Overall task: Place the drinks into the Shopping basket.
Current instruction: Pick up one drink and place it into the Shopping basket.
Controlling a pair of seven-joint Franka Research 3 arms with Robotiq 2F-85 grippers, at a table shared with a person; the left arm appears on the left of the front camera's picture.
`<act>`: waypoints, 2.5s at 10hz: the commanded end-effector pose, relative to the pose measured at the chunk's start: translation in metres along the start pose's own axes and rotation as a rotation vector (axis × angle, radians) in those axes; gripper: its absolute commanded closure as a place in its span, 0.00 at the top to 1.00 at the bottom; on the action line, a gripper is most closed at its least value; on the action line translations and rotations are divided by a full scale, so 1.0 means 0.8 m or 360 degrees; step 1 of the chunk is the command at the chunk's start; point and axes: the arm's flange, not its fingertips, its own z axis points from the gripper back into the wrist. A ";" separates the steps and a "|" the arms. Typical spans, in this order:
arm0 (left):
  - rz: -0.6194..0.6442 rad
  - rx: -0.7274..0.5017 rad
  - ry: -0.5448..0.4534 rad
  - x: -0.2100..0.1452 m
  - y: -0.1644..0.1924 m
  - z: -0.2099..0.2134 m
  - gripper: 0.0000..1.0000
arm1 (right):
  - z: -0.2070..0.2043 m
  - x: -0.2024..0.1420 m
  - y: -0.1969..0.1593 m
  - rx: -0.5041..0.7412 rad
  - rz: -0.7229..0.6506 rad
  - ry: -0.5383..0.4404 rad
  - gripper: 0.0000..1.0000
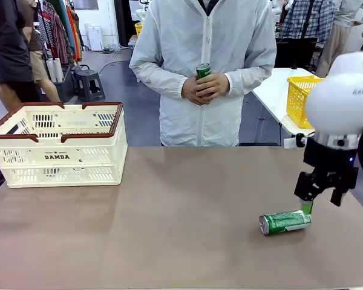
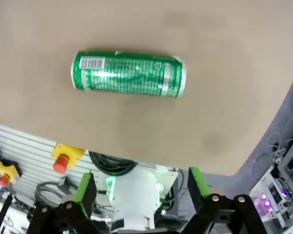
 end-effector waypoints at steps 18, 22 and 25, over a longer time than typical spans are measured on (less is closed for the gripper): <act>0.0003 0.0015 0.0012 -0.003 0.000 0.003 1.00 | -0.055 0.055 0.000 -0.0239 0.2218 -0.0258 1.00; 0.0003 0.0015 0.0012 -0.003 0.000 0.003 1.00 | -0.103 0.070 -0.010 -0.0164 0.2383 -0.0295 1.00; 0.0003 0.0015 0.0012 -0.003 0.000 0.003 1.00 | -0.128 0.084 -0.009 -0.0055 0.2348 -0.0238 1.00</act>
